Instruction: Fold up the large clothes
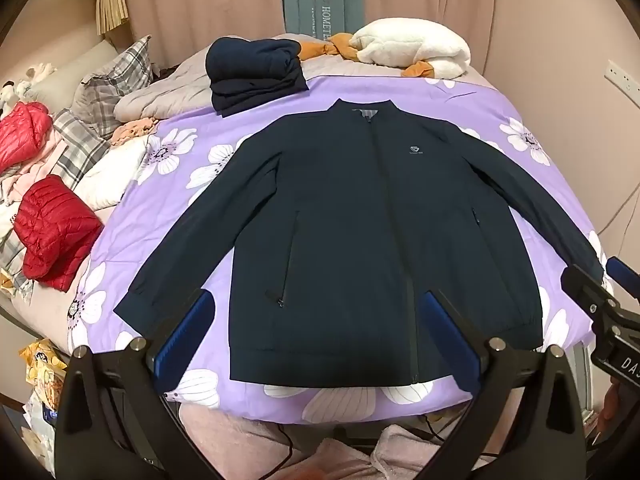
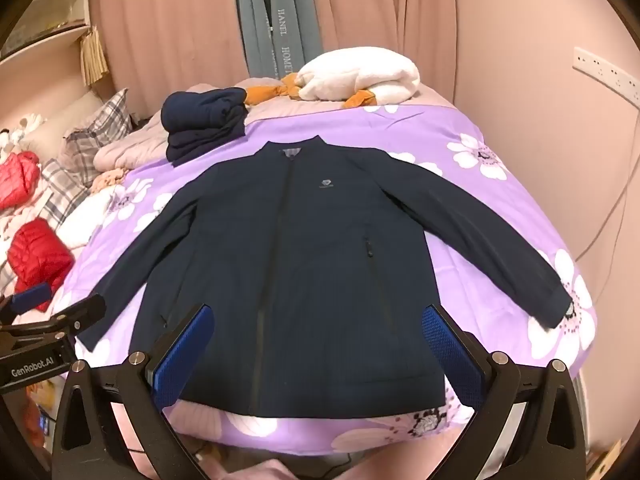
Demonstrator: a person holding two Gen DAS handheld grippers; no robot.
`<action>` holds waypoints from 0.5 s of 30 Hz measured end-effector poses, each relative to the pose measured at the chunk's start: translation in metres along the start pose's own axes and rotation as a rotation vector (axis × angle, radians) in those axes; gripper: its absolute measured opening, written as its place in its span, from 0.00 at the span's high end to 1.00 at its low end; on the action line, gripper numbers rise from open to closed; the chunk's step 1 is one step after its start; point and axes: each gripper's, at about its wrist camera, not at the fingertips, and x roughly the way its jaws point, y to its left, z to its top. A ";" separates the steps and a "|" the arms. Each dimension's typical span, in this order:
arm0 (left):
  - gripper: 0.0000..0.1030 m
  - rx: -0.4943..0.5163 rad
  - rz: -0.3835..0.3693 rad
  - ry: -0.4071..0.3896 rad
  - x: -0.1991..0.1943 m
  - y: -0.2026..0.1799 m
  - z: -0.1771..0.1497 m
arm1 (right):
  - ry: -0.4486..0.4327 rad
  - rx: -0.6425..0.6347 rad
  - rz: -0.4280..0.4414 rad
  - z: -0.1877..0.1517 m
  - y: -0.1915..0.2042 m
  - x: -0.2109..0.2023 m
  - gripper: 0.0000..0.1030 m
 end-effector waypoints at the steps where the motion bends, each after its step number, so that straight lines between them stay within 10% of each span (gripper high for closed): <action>1: 0.00 0.002 0.006 -0.006 -0.001 0.000 0.000 | 0.003 0.001 0.001 0.000 0.000 0.000 0.00; 15: 0.00 0.015 -0.013 0.021 0.007 0.000 -0.003 | 0.011 0.001 0.014 -0.001 -0.003 0.001 0.00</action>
